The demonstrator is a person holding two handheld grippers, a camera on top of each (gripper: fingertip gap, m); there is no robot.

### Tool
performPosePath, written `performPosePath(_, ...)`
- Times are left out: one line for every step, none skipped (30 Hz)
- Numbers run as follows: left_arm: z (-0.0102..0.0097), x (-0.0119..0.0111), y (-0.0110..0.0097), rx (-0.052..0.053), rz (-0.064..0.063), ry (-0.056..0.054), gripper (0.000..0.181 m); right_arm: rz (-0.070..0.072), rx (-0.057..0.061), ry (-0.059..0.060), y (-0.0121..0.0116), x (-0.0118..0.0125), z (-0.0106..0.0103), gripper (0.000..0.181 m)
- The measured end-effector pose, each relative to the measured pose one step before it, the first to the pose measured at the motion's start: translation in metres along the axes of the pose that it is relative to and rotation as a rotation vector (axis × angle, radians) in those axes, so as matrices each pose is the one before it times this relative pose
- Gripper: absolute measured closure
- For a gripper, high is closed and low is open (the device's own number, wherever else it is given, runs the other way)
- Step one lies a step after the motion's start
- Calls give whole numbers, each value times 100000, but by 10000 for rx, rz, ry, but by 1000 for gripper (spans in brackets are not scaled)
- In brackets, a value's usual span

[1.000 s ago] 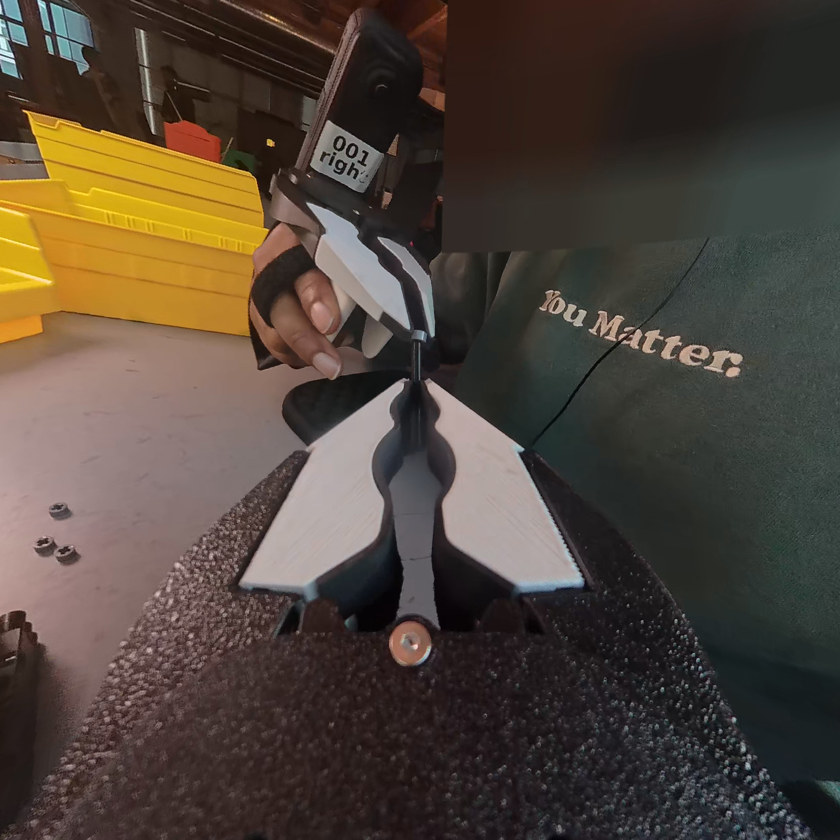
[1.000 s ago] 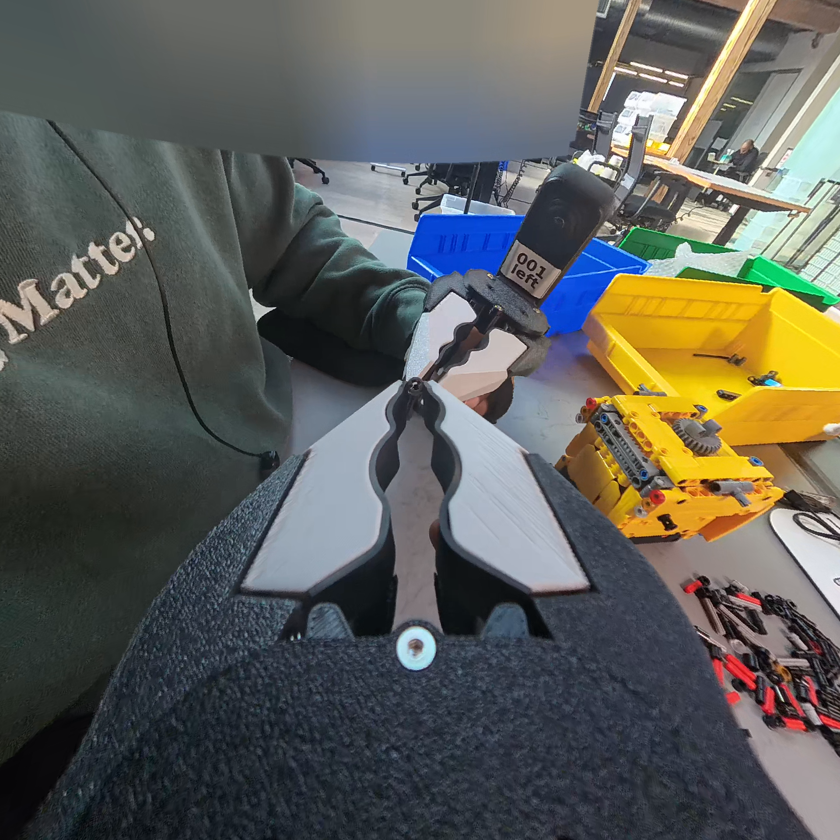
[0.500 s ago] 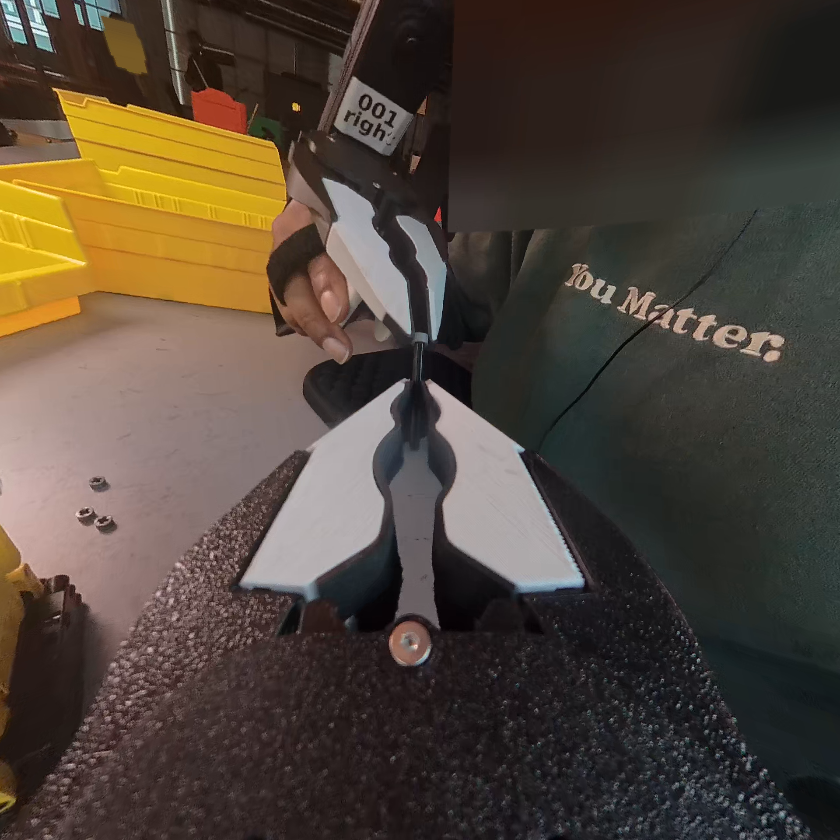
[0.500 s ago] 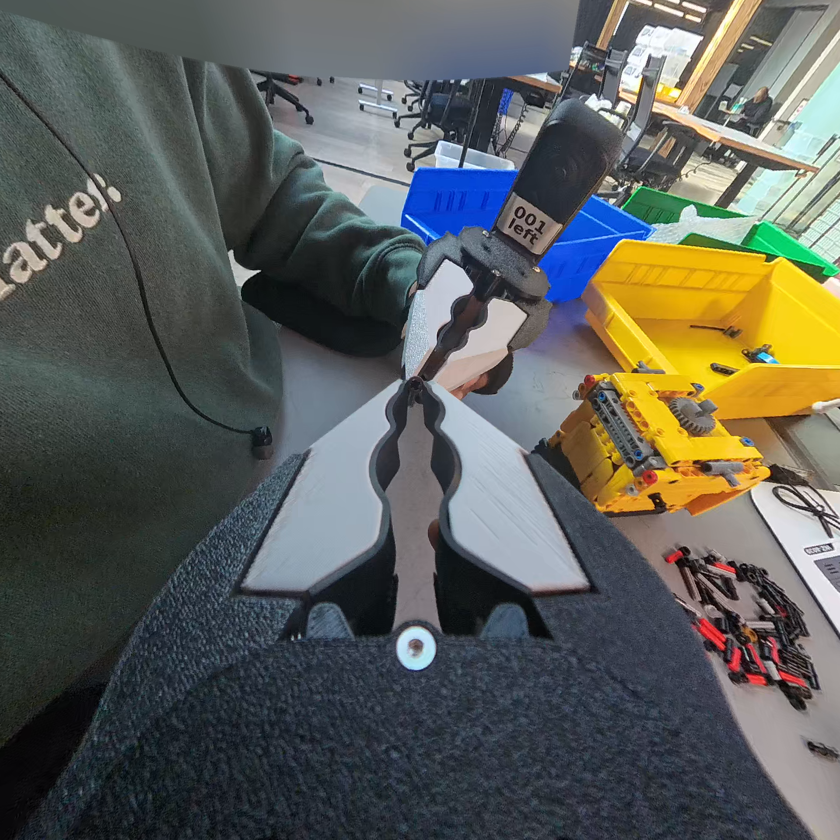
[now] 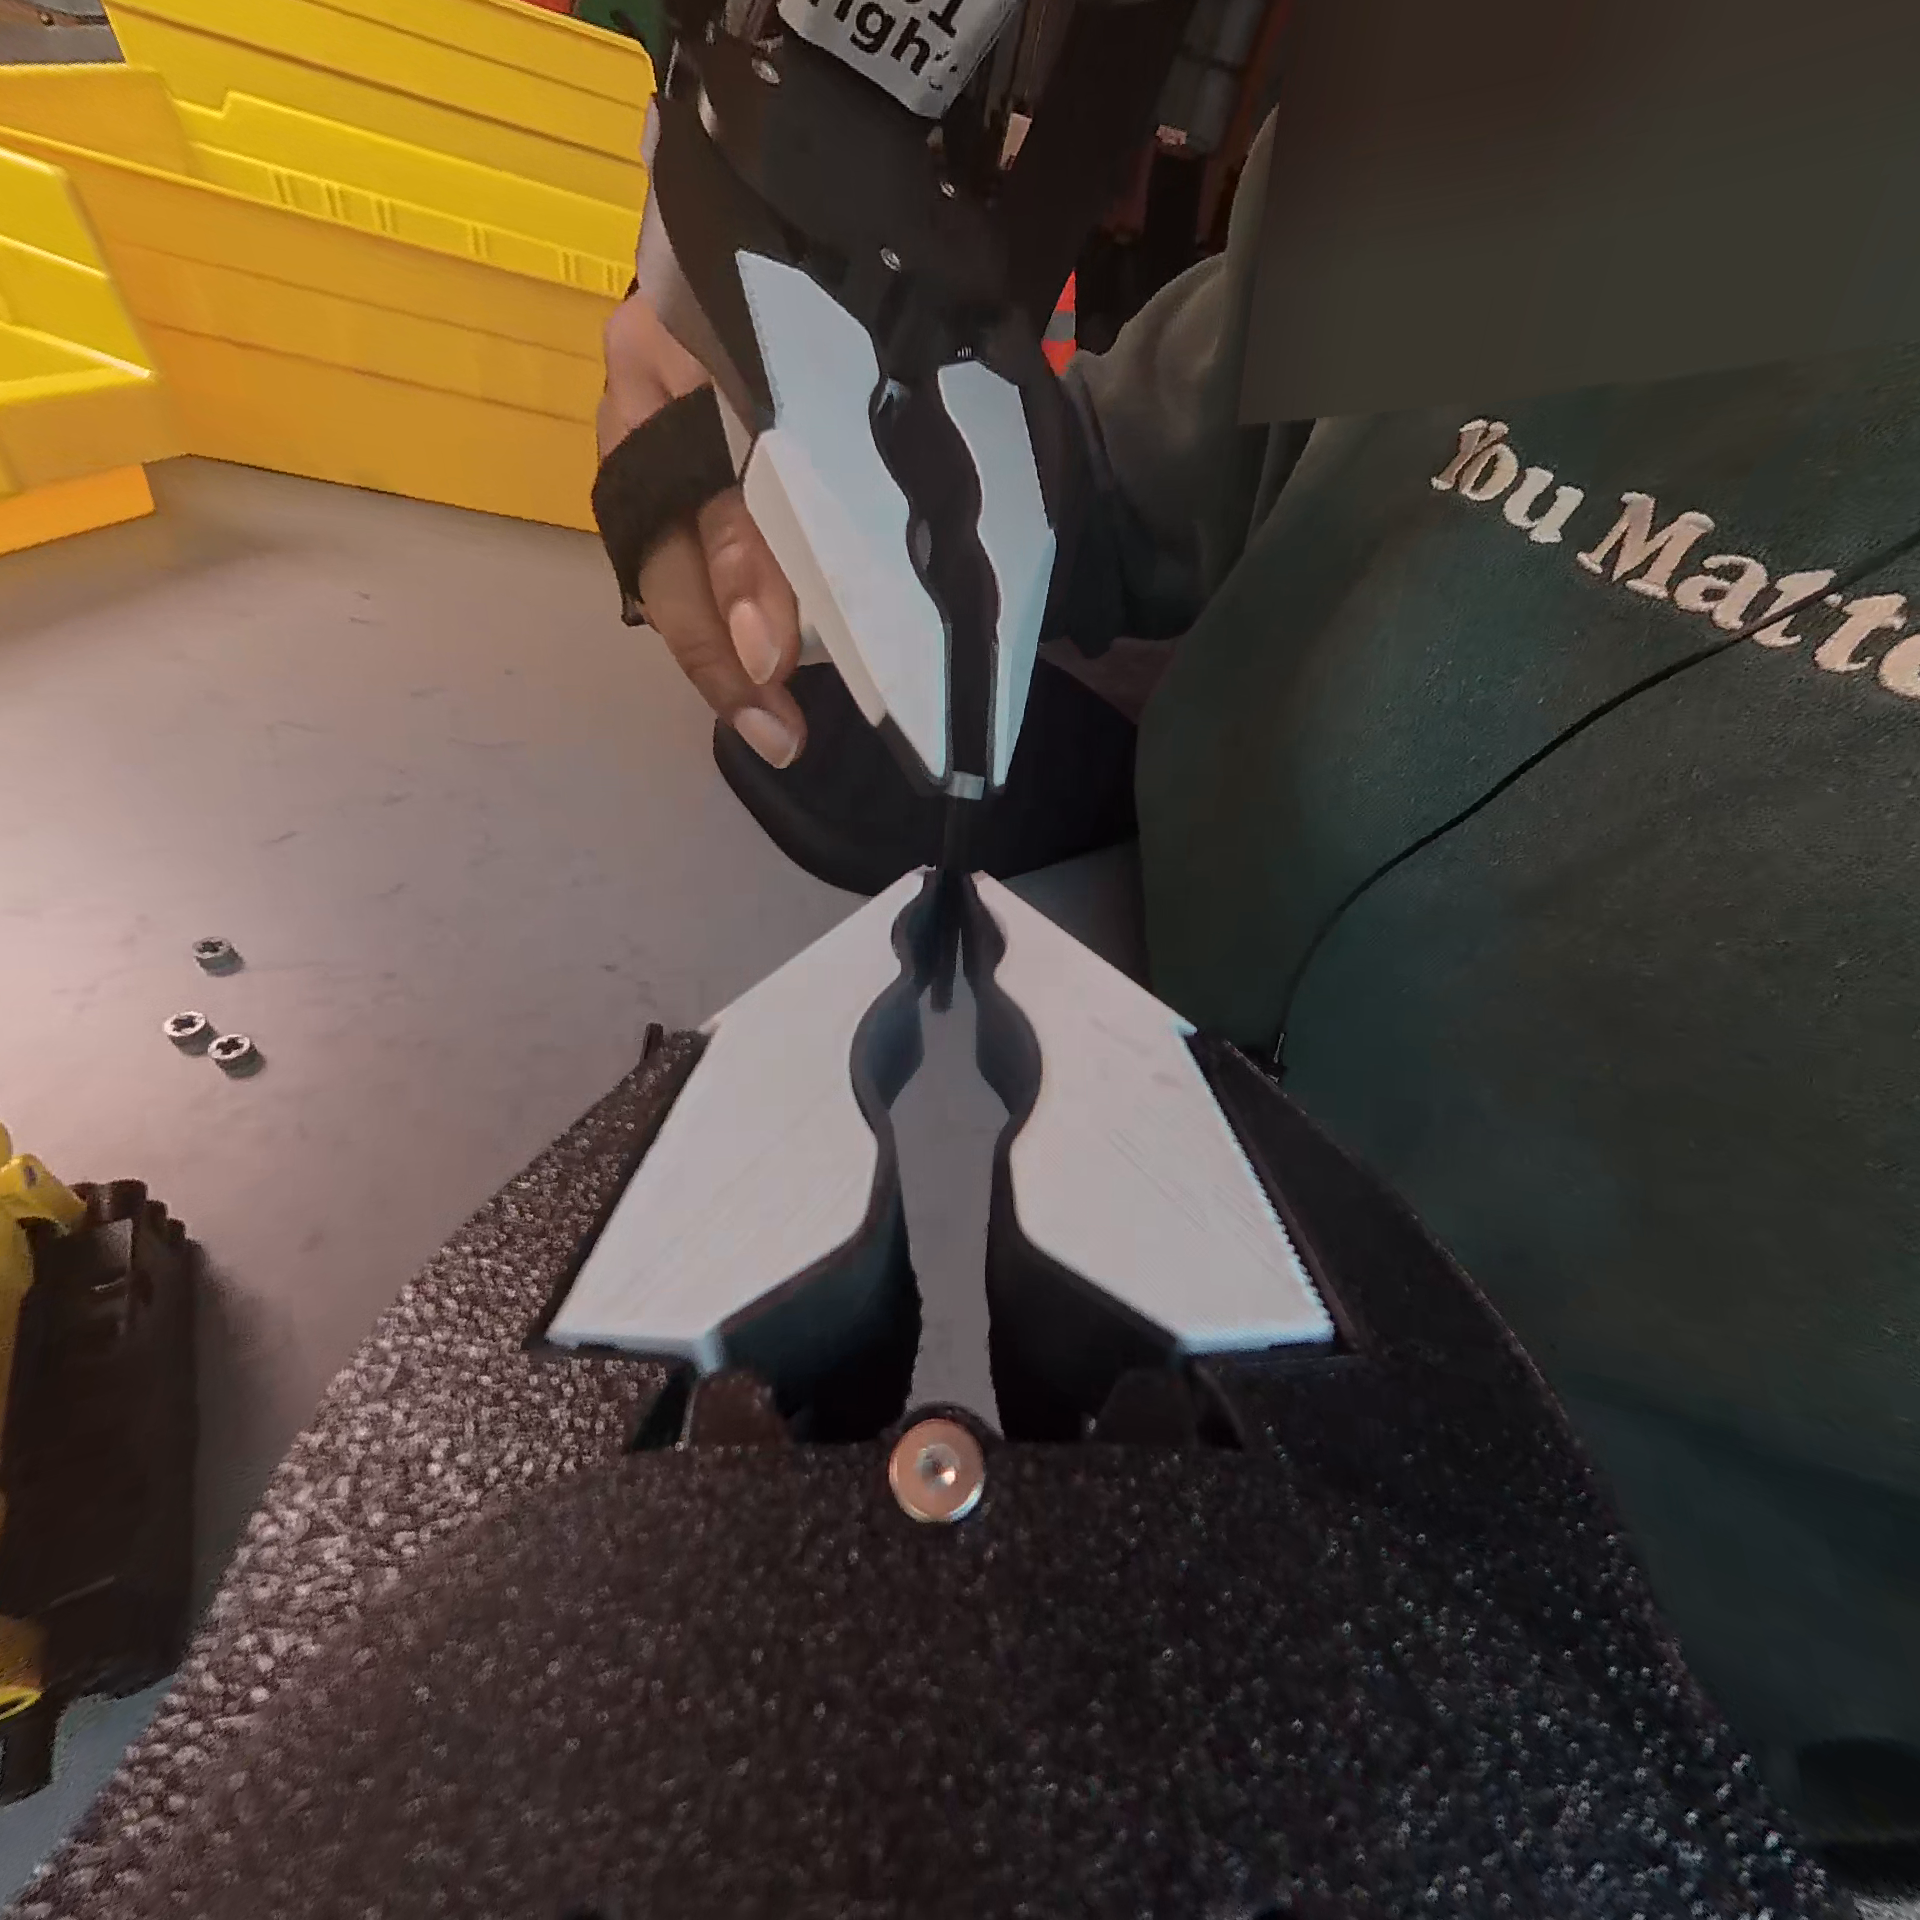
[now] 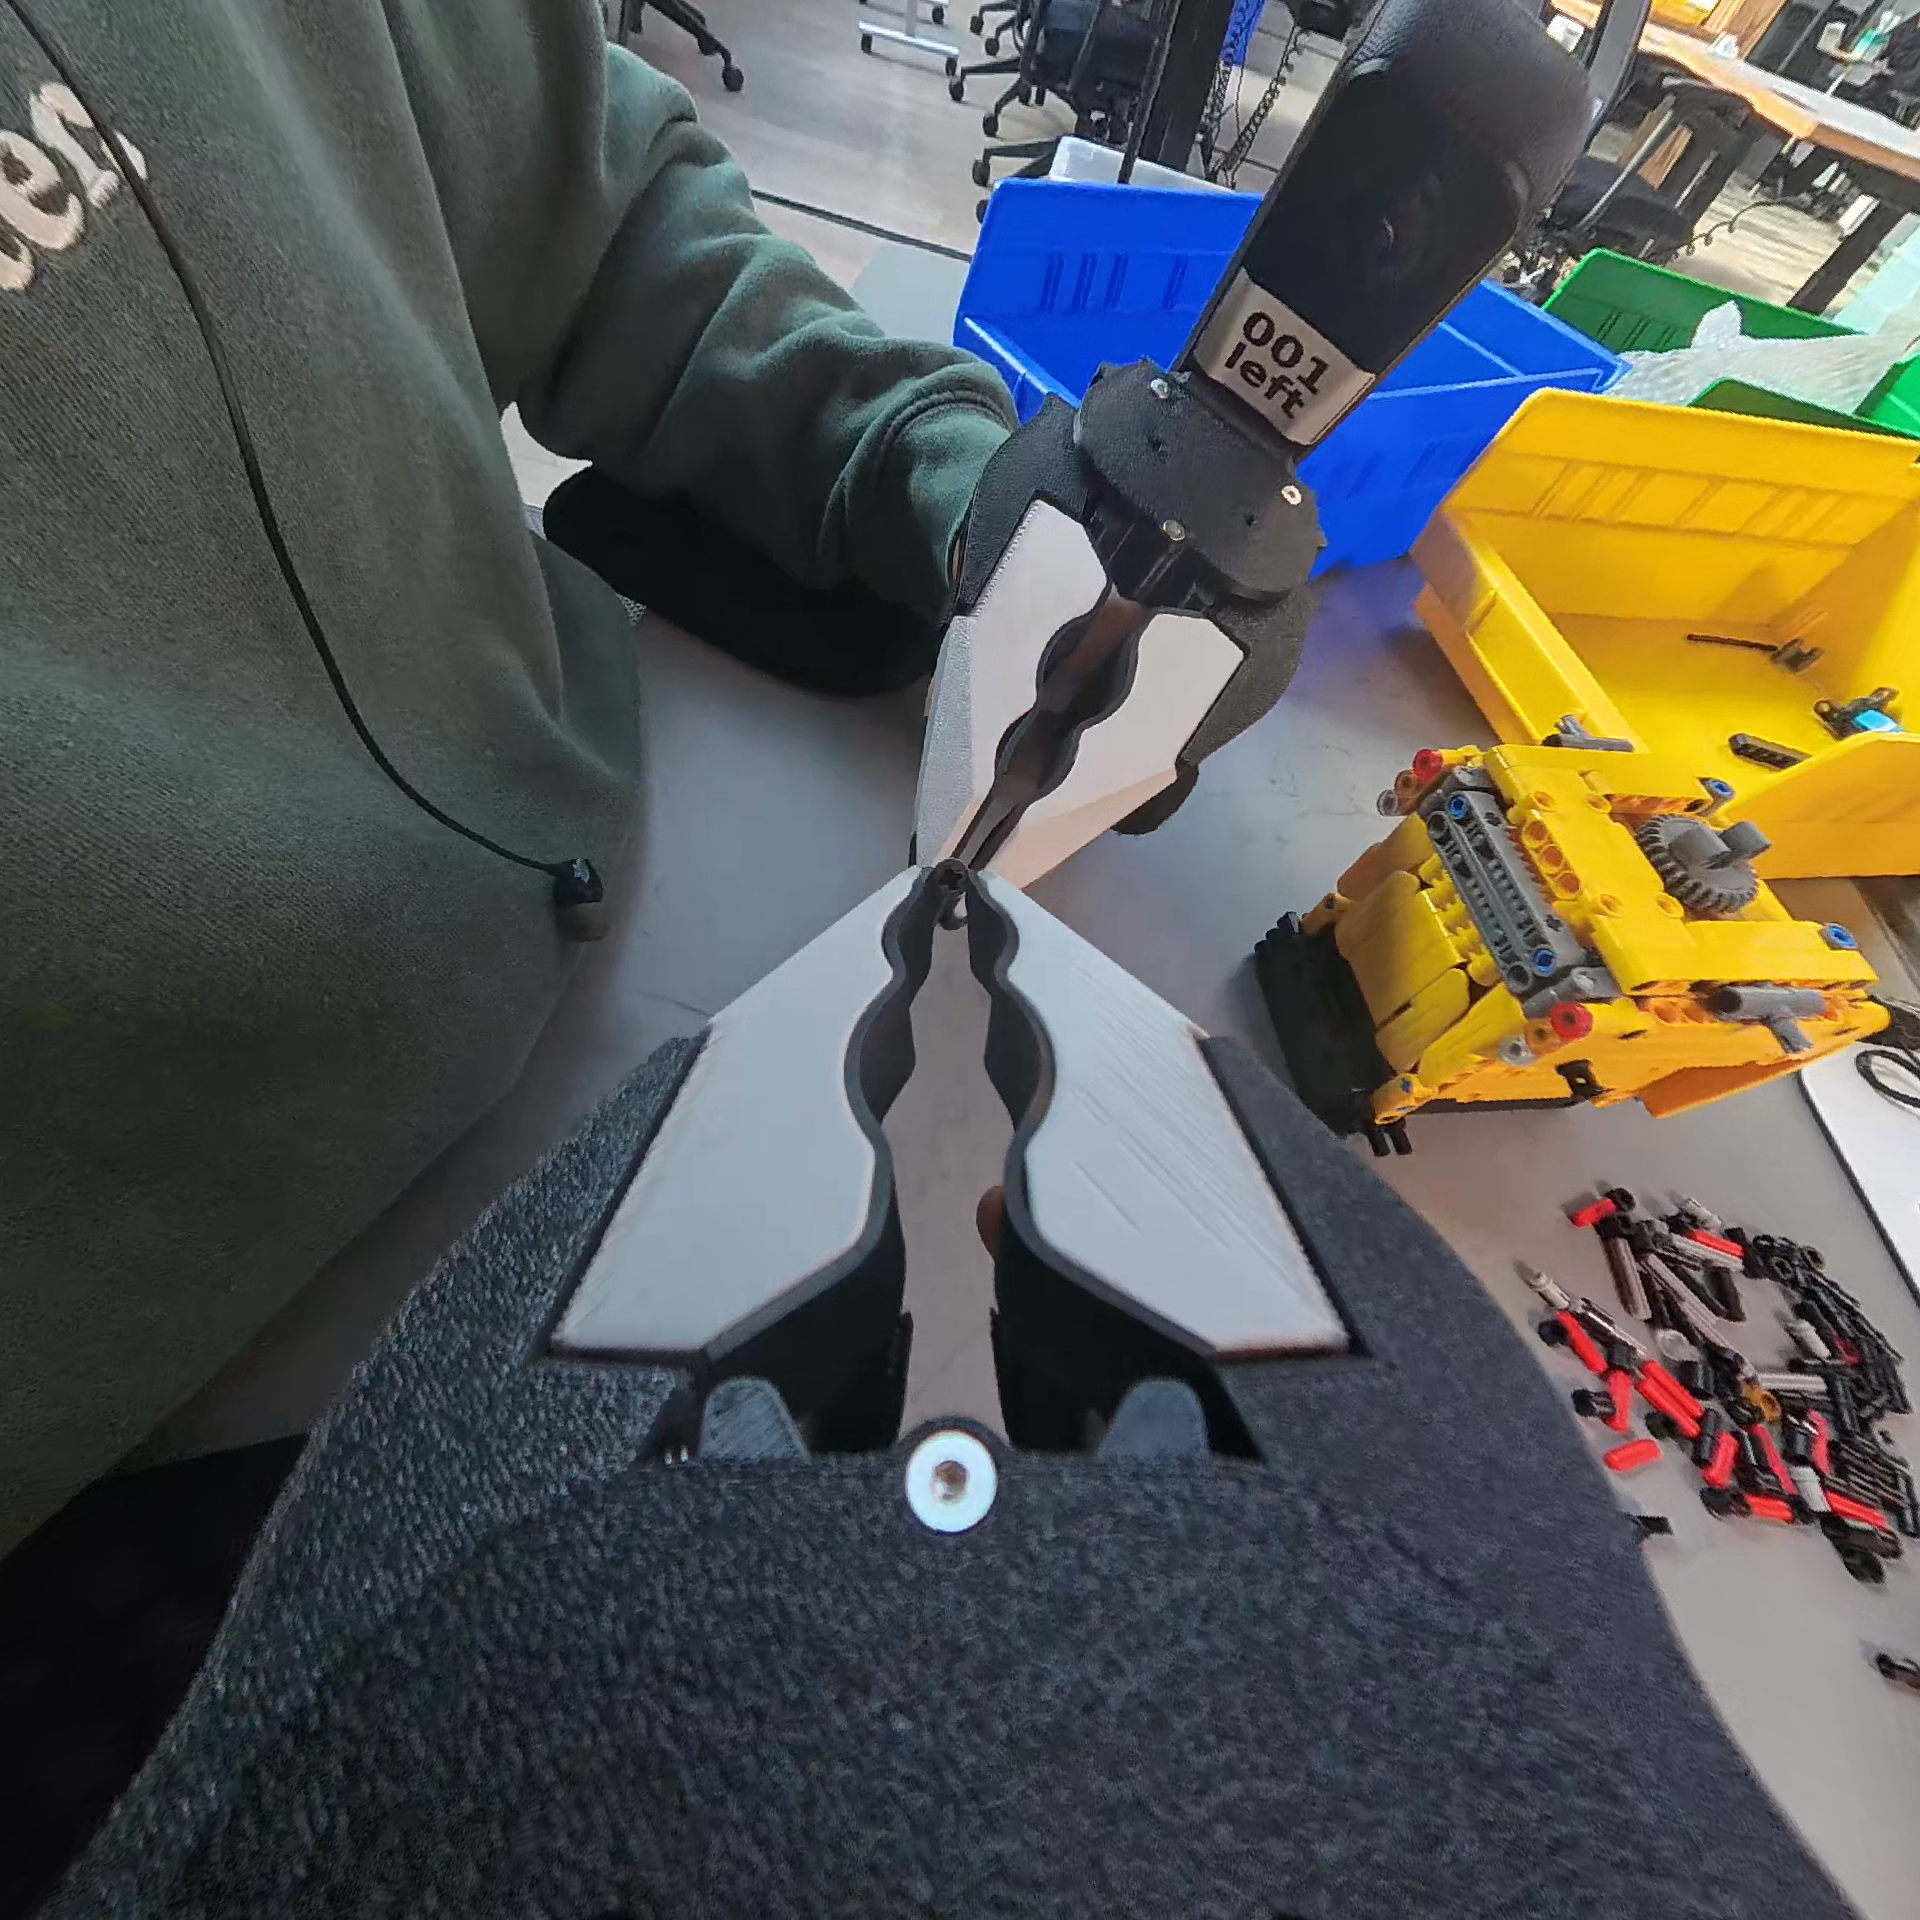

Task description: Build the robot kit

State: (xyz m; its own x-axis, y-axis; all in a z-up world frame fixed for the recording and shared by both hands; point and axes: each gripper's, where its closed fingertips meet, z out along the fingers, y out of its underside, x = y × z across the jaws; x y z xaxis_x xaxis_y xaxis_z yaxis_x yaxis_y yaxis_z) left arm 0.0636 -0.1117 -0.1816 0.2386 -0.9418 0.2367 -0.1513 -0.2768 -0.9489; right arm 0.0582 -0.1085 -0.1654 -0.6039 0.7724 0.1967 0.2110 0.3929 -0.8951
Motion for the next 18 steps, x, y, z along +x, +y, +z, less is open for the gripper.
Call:
performPosePath(166,28,133,-68,-3,18,180,-12,-24,-16,52,-52,97,175)
performPosePath(171,-15,159,-98,20,-7,180,-14,-67,-11,127,-51,129,175)
performPosePath(176,15,198,-130,24,4,180,-58,-116,-16,183,-85,137,175)
performPosePath(165,47,62,-62,24,27,180,-24,-46,-29,47,-89,93,175)
performPosePath(110,74,-102,22,17,41,180,44,74,-35,-136,-49,-9,175)
performPosePath(103,-16,-71,-42,47,-17,181,12,2,-4,-29,12,-1,176)
performPosePath(127,-124,99,-146,106,-95,181,-95,-142,0,174,-62,102,175)
performPosePath(88,-39,-125,16,79,-34,181,-73,-129,-120,199,-276,163,176)
performPosePath(-135,-81,-140,45,-12,-10,181,6,-123,-168,232,-364,115,176)
performPosePath(-284,-81,-176,72,-29,-17,181,-47,47,98,15,166,-102,176)
performPosePath(-158,-4,3,-78,40,-34,181,65,4,37,37,166,-161,176)
performPosePath(38,-14,120,-163,149,-113,181,-28,-71,97,177,237,-121,176)
performPosePath(143,-60,86,-112,61,-111,181,-7,-24,-18,124,73,-79,176)
performPosePath(133,-73,91,-42,-24,-53,181,90,39,-39,51,46,-34,176)
performPosePath(69,-141,141,-53,-48,-62,181,67,-5,-42,148,32,8,176)
performPosePath(28,-159,187,-95,-25,-86,181,17,-88,-32,316,37,4,176)
performPosePath(21,-163,248,-145,-17,-91,181,12,-106,-3,355,98,-29,176)
performPosePath(12,-244,259,-161,6,-149,181,54,-66,-9,318,138,-127,176)
